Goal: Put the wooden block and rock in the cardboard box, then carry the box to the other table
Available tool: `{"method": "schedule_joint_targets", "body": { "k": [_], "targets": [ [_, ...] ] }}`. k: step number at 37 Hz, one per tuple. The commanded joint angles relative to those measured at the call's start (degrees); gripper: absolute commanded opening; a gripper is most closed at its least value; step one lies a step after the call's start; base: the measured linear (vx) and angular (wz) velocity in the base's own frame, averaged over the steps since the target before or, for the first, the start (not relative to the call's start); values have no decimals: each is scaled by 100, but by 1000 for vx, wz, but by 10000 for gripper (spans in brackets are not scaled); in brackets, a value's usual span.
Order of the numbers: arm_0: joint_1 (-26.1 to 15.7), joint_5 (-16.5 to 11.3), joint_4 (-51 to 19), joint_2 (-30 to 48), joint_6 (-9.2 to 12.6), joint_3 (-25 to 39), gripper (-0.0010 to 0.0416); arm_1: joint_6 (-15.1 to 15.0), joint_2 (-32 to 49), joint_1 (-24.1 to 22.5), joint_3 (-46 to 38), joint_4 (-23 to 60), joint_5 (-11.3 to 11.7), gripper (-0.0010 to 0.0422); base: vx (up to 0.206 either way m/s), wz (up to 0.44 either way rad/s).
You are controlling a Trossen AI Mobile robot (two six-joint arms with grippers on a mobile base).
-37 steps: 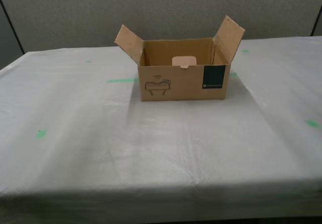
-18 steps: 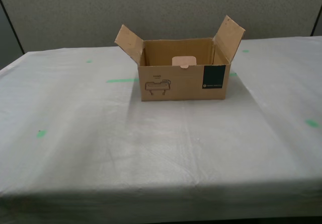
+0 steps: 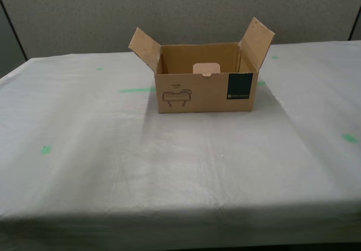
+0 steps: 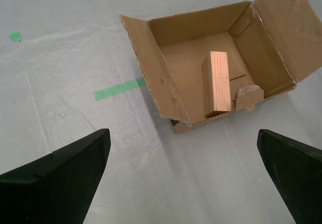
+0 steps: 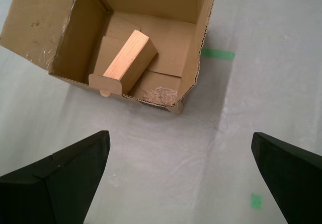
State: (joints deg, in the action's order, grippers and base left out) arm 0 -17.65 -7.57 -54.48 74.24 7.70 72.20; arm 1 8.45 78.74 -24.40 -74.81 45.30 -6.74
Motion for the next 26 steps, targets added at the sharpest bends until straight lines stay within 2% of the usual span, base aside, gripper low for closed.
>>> {"method": "schedule_joint_targets", "body": {
  "k": [1, 26],
  "targets": [
    [-4, 15, 4, 0, 0, 7, 394, -4, -2, 0, -7, -4, -15, 400, 0, 0],
    [-4, 13, 4, 0, 0, 7, 393, -4, -2, 0, -7, -4, -15, 400, 0, 0]
  ]
}}
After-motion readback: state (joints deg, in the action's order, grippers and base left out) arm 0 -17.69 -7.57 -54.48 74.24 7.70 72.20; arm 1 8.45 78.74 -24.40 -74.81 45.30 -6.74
